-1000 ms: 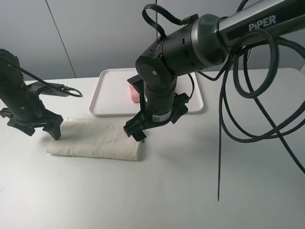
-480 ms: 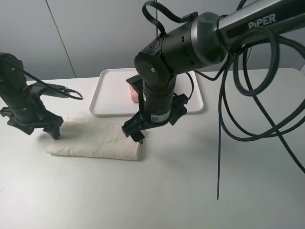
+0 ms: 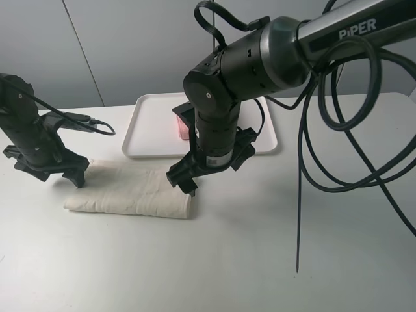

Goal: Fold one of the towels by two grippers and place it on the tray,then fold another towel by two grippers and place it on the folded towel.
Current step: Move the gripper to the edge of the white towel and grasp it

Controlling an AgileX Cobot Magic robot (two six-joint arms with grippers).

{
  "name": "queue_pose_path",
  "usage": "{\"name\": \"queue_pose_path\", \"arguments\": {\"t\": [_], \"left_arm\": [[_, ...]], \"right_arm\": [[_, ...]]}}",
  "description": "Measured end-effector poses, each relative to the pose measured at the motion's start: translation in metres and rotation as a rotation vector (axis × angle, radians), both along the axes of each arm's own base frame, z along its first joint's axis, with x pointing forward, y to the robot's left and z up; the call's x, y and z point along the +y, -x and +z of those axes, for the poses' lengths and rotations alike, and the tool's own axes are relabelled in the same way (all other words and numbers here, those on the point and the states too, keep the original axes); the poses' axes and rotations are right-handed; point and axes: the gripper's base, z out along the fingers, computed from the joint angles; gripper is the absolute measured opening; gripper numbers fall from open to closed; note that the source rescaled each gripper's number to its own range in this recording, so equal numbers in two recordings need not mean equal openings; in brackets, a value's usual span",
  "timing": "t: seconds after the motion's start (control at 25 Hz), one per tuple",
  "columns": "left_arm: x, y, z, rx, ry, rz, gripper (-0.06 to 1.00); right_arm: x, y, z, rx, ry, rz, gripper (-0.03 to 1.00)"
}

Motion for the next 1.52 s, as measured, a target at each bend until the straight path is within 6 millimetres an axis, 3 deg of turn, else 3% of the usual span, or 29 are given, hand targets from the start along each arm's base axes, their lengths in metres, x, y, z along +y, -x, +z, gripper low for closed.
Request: {"name": "queue_pose_path", "arguments": {"t": [0.64,1.24,1.52], "left_arm": [[-0.001,-0.002,-0.009,0.029,0.011,0.017,0.97],[-0.001,-0.002,-0.01,0.033,0.012,0.019,0.97],[-0.001,-0.002,-0.01,0.033,0.012,0.019,0.97]], "right_arm": [[0.001,0.002,0.0,0.022,-0.013,-0.007,1.0],[0.016,-0.004,0.005,0.039,-0.142,-0.179,1.0],[0.032,-0.014,-0.015,0.072,-0.148,-0.193,1.0]]}}
